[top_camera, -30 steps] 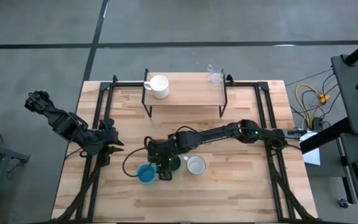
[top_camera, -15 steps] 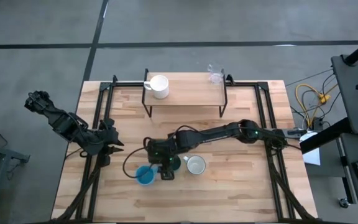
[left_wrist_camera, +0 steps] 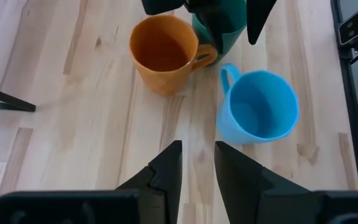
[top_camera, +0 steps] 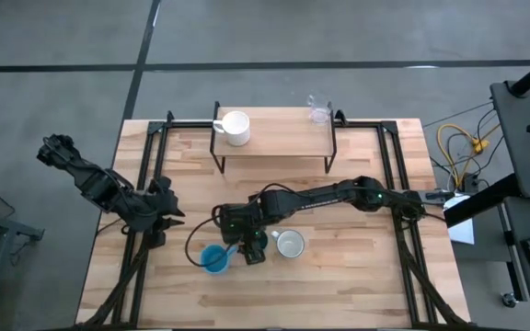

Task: Stack small to large cups/mugs on shelf
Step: Put the blue mug on the shelf

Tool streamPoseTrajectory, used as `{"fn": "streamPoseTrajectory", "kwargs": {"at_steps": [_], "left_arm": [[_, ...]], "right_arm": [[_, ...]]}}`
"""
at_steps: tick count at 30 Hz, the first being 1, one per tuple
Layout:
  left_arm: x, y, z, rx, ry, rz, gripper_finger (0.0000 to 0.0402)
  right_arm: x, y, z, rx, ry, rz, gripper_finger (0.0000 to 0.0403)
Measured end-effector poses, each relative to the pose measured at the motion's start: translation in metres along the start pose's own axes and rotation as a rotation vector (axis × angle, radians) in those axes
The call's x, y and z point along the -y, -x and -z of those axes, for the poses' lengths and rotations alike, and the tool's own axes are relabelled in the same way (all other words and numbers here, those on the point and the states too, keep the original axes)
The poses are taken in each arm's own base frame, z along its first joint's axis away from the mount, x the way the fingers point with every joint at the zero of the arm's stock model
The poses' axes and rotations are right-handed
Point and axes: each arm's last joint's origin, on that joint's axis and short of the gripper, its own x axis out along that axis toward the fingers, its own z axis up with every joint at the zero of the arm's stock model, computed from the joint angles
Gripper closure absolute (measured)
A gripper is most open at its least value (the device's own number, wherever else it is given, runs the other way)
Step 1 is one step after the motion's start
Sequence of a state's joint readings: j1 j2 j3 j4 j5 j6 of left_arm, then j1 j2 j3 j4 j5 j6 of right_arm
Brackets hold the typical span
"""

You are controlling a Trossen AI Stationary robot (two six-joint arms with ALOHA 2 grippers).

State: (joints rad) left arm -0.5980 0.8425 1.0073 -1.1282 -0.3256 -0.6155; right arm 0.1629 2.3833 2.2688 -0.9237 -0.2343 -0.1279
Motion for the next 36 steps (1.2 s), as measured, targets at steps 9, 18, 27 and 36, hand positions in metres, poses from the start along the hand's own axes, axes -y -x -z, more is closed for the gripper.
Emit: {"fn": "streamPoseTrajectory", "kwargs": {"at_steps": [9, 18, 27, 36], "left_arm": [[0.005, -0.008, -0.002, -0.029, -0.012, -0.02, 0.0322], [0.006, -0.009, -0.003, -0.03, -0.006, -0.021, 0.0322], [0.006, -0.009, -0.003, -0.03, -0.006, -0.022, 0.0322], [0.006, -0.009, -0.003, -0.03, -0.006, -0.022, 0.0322]], "right_arm": [[0.004, -0.006, -0.001, 0.029, 0.041, 0.008, 0.0216], [0.003, -0.012, 0.0, 0.048, 0.048, 0.008, 0.0216], [-0.006, -0.021, 0.001, 0.064, 0.064, -0.002, 0.0216], [-0.004, -0.025, -0.002, 0.12, 0.067, 0.005, 0.0216]]}}
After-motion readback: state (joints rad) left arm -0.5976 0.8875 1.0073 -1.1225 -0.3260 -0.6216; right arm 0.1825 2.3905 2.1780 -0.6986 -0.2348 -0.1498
